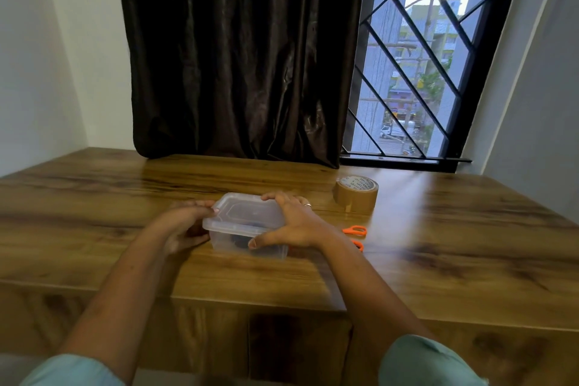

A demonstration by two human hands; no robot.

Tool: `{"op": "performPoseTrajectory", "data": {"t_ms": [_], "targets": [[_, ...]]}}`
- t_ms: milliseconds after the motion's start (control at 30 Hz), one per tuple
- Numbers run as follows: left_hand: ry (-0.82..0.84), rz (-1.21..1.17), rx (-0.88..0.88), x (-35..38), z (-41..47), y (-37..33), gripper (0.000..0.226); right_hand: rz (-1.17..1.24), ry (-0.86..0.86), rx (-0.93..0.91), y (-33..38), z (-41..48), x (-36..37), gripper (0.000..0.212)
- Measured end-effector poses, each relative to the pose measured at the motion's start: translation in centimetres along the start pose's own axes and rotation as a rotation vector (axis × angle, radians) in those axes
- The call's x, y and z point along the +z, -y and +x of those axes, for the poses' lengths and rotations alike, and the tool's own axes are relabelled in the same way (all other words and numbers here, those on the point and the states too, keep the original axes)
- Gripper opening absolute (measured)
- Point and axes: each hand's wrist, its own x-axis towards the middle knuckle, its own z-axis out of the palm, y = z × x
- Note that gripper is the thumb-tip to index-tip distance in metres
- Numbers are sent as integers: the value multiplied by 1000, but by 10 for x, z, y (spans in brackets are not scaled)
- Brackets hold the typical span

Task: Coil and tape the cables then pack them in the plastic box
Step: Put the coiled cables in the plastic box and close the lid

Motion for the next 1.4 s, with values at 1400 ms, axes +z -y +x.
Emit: {"op": "performPoseTrajectory", "data": {"t_ms": [1400], "targets": [[-246,224,208,17,-9,-8,20,-168,-371,420,16,-2,2,32]]}}
